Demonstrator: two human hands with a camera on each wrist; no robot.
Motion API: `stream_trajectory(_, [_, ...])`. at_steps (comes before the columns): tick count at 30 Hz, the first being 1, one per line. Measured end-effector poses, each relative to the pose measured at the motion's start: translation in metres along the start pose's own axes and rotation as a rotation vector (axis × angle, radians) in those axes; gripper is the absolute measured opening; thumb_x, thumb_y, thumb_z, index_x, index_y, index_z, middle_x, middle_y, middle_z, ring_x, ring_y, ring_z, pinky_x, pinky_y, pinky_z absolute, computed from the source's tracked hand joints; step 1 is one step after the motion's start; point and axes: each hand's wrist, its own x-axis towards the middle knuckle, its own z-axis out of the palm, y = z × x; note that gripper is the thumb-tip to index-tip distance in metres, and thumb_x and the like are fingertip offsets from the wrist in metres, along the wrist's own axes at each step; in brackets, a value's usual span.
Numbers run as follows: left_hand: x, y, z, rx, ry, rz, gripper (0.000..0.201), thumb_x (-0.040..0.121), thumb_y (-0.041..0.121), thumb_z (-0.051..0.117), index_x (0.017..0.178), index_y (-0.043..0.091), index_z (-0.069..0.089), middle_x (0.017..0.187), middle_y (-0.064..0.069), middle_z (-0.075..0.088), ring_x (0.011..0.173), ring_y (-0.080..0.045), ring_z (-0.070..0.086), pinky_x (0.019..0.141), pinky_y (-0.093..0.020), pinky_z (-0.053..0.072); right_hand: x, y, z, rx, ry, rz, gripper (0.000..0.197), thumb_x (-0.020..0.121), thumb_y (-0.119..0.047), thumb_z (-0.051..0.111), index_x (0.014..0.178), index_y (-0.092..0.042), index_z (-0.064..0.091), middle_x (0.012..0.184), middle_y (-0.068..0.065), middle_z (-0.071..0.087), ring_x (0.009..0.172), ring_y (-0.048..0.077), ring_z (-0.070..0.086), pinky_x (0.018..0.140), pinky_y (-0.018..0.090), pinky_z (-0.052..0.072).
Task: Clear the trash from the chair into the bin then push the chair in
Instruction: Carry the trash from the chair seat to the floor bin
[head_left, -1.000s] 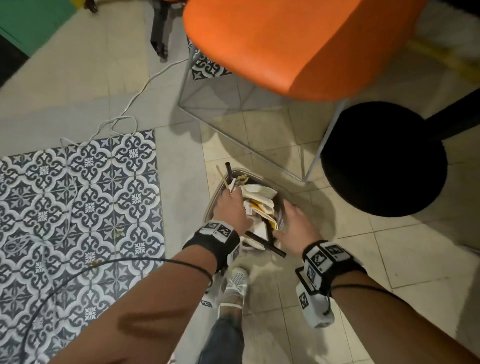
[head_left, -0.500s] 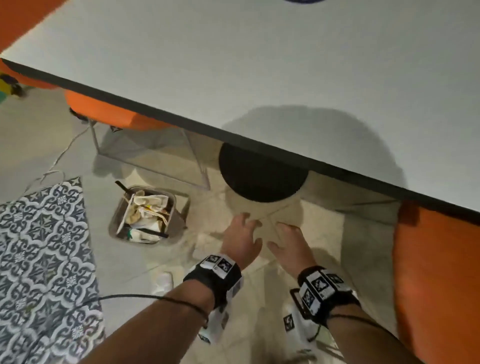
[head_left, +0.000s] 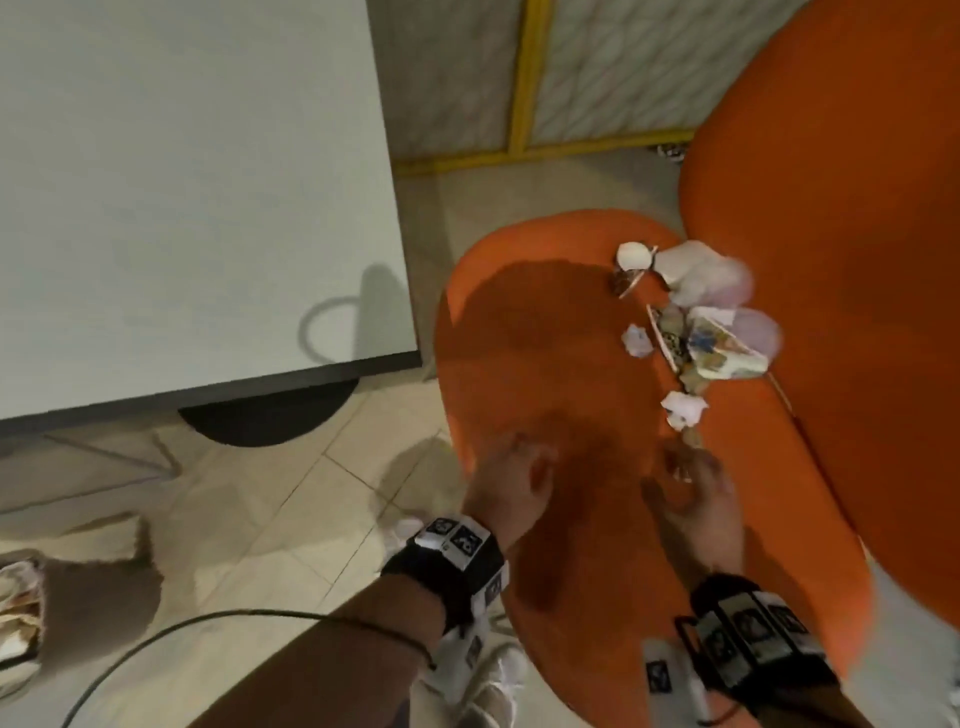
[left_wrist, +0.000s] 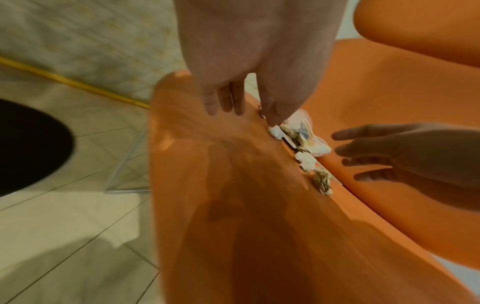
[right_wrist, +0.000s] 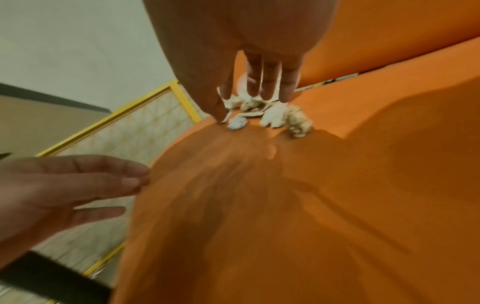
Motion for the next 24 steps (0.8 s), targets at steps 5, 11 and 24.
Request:
stream_trajectory(5, [0.064, 0.04, 0.024, 0.234, -0.104, 0.069, 0.035, 0.092, 0.024, 0.052, 0.127, 0.023, 0.052, 0.135, -0.009, 0.041, 0.126, -0.03, 0.039, 0.106, -0.043, 0.036, 0.056, 0.023, -0.007, -0.157, -0.178, 0.184, 0.087, 0.08, -0.031, 0.072, 0.148, -0.03, 0.018, 0.145, 0.011, 0.025, 0.118, 0.042, 0.048, 0.088, 0.049, 0.051])
stream_trajectory(11, [0.157, 0.089, 0.049, 0.489, -0.2, 0.108, 0.055, 0.09, 0.014, 0.054, 0.14, 0.024, 0.034, 0.143, -0.013, 0.031, 0.121, -0.037, 0.042, 0.096, -0.045, 0.039, 0.11, 0.02, 0.005, -0.13, -0.194, 0.317, 0.084, 0.083, -0.038, 0.069, 0.148, -0.025, 0.017, 0.138, 0.017, 0.029, 0.104, 0.044, 0.057, 0.083, 0.046, 0.053])
stream_trajectory(24, [0.229, 0.089, 0.054, 0.199, 0.082, 0.174, 0.02, 0.091, 0.006, 0.048, 0.108, 0.011, 0.058, 0.118, -0.014, 0.049, 0.1, -0.03, 0.054, 0.078, -0.03, 0.042, 0.125, 0.053, -0.013, 0.266, 0.172, 0.529, 0.028, 0.088, -0.004, 0.054, 0.115, -0.011, 0.059, 0.116, 0.015, 0.047, 0.084, 0.033, 0.055, 0.071, 0.034, 0.045])
